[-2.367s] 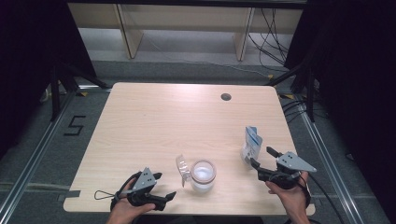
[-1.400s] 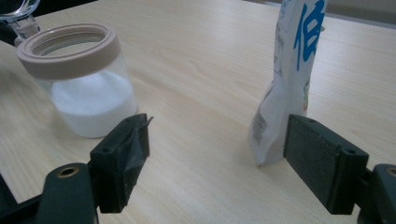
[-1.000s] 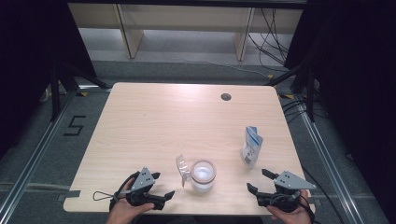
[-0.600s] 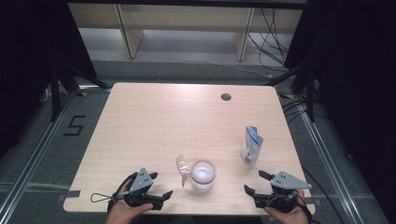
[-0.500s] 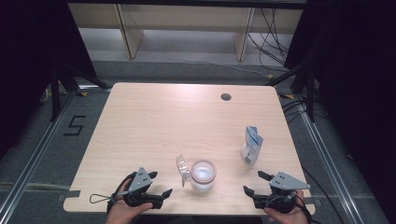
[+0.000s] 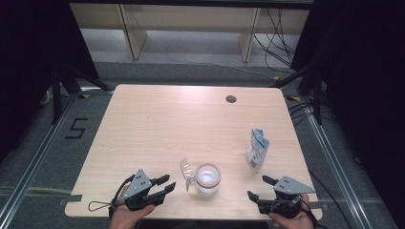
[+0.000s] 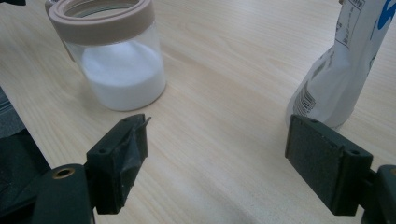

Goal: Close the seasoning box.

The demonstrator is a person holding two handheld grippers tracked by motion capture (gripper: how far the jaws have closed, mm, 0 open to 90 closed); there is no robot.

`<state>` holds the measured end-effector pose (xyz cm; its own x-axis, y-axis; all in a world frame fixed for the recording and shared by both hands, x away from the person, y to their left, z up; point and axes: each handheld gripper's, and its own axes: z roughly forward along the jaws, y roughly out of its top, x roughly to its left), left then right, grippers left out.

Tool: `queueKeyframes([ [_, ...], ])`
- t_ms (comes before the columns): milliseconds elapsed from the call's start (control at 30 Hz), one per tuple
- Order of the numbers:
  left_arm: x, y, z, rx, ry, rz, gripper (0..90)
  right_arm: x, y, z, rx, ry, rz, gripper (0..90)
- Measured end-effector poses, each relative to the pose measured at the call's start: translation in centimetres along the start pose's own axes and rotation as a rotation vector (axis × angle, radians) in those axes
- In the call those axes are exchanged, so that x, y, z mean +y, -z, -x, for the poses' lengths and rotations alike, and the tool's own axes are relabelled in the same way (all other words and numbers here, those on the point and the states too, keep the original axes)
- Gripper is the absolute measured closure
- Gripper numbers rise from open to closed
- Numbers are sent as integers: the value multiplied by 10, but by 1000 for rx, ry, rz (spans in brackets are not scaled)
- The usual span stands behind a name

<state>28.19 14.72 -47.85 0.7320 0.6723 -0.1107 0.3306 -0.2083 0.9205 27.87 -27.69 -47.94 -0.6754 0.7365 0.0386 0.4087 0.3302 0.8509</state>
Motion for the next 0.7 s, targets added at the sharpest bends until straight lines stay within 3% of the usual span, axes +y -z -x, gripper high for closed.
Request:
queueKeyframes([
  [67,1,0,1,-5,-12,8,707,0,0,-2,4,-23,-10,222],
  [167,4,-1,4,-11,-18,15,771,0,1,0,-5,6,-6,226],
  [300,7,-2,6,-35,-32,16,830,0,0,1,-4,3,-8,226],
  [333,9,-3,8,-45,-54,24,838,0,0,1,1,13,2,228],
  [467,12,-2,11,-45,-66,21,849,0,-1,0,6,8,-8,228],
  [700,17,-2,10,-48,-65,30,856,0,-1,-1,17,3,-14,230],
])
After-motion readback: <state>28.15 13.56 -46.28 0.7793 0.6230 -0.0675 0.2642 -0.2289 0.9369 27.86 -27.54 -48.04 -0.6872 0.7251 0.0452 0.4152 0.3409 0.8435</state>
